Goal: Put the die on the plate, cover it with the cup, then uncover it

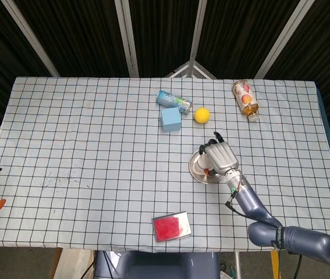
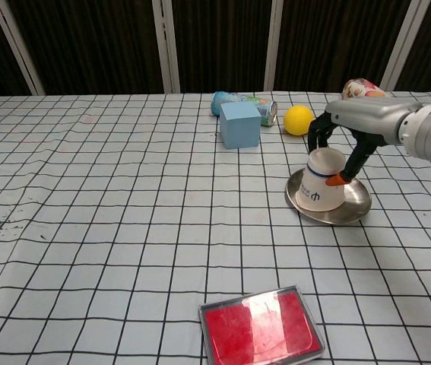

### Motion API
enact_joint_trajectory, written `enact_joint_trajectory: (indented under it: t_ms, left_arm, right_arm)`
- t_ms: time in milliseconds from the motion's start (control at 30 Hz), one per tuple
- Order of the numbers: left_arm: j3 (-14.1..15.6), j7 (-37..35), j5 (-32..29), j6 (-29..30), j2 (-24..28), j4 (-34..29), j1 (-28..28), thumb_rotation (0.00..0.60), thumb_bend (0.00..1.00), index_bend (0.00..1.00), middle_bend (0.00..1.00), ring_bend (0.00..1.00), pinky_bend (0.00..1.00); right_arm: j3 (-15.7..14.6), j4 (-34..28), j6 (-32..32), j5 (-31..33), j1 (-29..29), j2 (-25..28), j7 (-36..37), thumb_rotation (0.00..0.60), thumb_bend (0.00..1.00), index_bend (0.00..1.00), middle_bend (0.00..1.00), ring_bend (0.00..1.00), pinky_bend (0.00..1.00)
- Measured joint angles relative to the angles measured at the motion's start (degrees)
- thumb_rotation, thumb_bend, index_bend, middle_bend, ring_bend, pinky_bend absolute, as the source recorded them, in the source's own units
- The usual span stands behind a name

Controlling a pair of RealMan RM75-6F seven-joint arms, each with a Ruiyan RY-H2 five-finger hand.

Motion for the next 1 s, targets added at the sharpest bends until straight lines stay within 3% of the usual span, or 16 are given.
enact_joint_trajectory:
  t_ms: [433, 1000]
  left_arm:
    - [0.1, 1.6, 0.1, -0.3, -0.4, -0.3, -0.1, 0.600, 0.29, 0.23, 0.00, 0.00, 0.02]
    - [0.4, 2.0, 0.5, -0.1, -0.5, -0.5, -0.1, 0.600, 0.29, 0.24, 0.00, 0.00, 0.02]
  right_arm:
    - [0.3, 5.3, -0.3, -1.5, -1.1, -0.8, 4.7, 0.600, 0.26, 0.54, 0.46, 0.26, 0.00]
    - [-3.2, -1.4, 0.2, -4.8, -4.9, 3.9, 6.1, 0.600, 0.26, 0.55, 0.46, 0.26, 0.00]
